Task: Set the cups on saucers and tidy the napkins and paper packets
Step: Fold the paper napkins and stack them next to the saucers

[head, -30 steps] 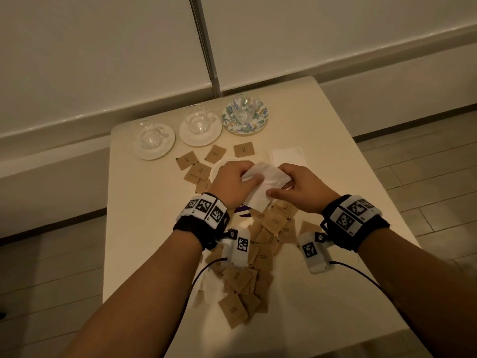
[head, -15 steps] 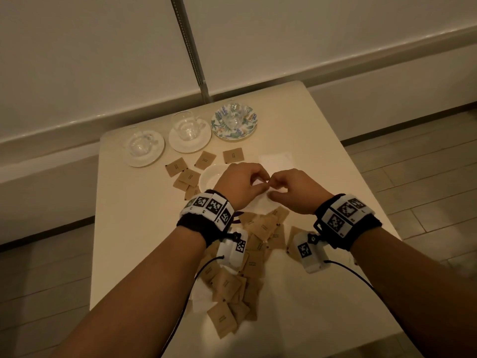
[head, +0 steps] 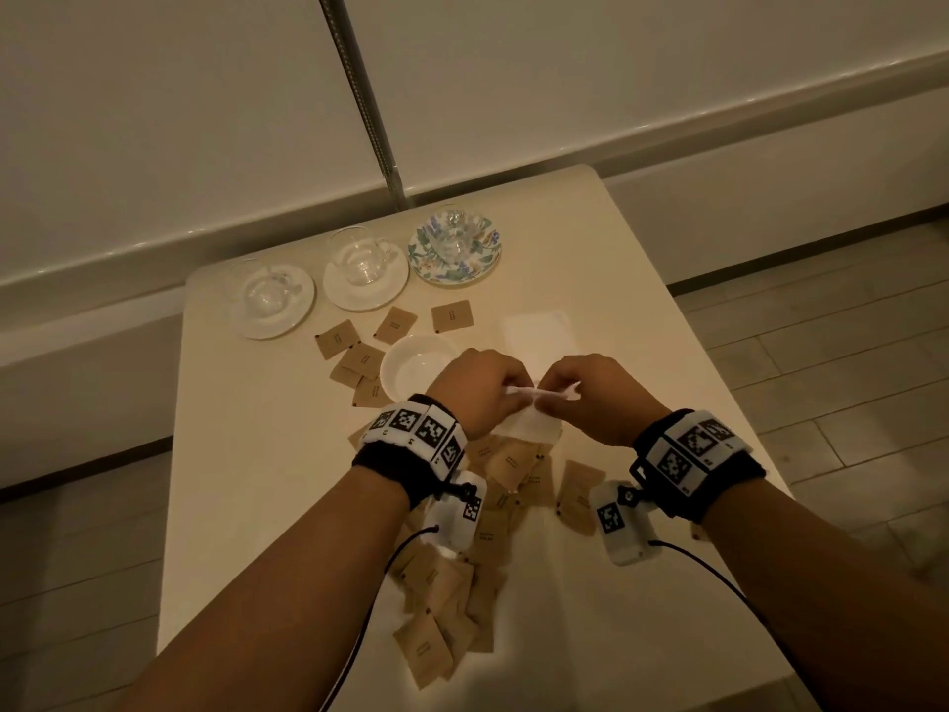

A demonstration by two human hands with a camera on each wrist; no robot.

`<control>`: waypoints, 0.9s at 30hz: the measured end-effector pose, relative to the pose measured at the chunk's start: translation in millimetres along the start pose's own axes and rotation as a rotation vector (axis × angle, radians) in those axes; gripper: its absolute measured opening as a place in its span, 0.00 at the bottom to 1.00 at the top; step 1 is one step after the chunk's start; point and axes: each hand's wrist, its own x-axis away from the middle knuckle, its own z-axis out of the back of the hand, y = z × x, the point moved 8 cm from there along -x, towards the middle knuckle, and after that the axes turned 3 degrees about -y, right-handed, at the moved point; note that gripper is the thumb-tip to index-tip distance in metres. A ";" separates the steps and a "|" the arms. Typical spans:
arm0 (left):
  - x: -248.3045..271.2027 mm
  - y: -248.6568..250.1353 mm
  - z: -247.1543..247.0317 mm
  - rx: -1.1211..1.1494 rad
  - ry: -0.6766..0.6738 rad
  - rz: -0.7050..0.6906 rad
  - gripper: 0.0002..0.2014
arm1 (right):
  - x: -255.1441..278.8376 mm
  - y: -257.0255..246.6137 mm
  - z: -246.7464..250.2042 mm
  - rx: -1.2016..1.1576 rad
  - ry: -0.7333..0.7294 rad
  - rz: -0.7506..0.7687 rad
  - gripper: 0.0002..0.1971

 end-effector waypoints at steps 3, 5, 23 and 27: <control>-5.6 -16.0 4.4 0.293 0.123 0.080 0.04 | 4.1 26.4 -1.7 -0.239 0.039 -0.107 0.20; -9.3 -27.1 -0.4 0.533 0.184 0.160 0.03 | 4.9 42.5 -8.3 -0.365 0.035 -0.192 0.21; -67.6 -80.6 -47.4 0.790 0.350 0.567 0.09 | -61.0 118.4 29.9 -0.751 0.296 -0.393 0.08; -80.8 -93.5 -47.4 0.644 0.350 0.626 0.08 | -84.6 130.5 23.3 -0.544 0.267 -0.409 0.09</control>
